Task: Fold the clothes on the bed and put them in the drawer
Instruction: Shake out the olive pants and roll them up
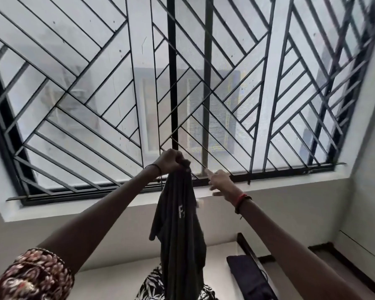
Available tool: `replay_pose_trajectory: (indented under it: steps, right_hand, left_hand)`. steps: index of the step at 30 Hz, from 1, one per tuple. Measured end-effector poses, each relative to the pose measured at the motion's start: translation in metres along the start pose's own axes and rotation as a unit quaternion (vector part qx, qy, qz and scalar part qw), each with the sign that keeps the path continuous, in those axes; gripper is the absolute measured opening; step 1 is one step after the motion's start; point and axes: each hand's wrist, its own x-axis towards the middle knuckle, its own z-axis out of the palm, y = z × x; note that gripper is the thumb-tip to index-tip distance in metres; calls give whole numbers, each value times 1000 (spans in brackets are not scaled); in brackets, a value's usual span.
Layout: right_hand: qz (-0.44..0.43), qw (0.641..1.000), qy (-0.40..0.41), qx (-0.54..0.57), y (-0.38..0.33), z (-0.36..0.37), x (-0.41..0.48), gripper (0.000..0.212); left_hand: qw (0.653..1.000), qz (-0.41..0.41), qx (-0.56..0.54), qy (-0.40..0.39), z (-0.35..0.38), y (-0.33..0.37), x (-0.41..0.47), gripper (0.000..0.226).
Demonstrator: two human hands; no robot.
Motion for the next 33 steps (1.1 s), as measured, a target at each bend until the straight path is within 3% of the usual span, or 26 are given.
replay_pose_trajectory:
  steps: [4,13,18,22,25,28,30,33]
  right_hand:
    - [23,981,-161,104,-23,12,-15,60]
    - [78,967,-222,103,-35,26,-2,45]
    - [148,936,-307,93,-37,37,-7,39]
    - [144,940,-271,149,-34,48,-9,34]
    - [121,938,-251,207,-28,52,-6,27]
    - [62,942,-263,198,-19,51,-8,6]
    - [-14,953,-264,145,-10,53,-9,14]
    - [-116,973,-190,63,0,64,-13,22]
  left_hand:
    - [998,15,67,2,8,2,-4,40]
    - [979,38,192,-62,-5,2,-15,39]
    - [977,27,214,3,-5,-2,-22,17]
    - [975,18,220,7,-3,-3,-26,14]
    - [975,18,222,-8,-7,-2,-29,6]
    - [977,6,212,-13,-9,-8,-30,11]
    - [980,-4,197,-12,-11,-14,-30,11]
    - [984,-19,174,-23,-13,-19,-29,11]
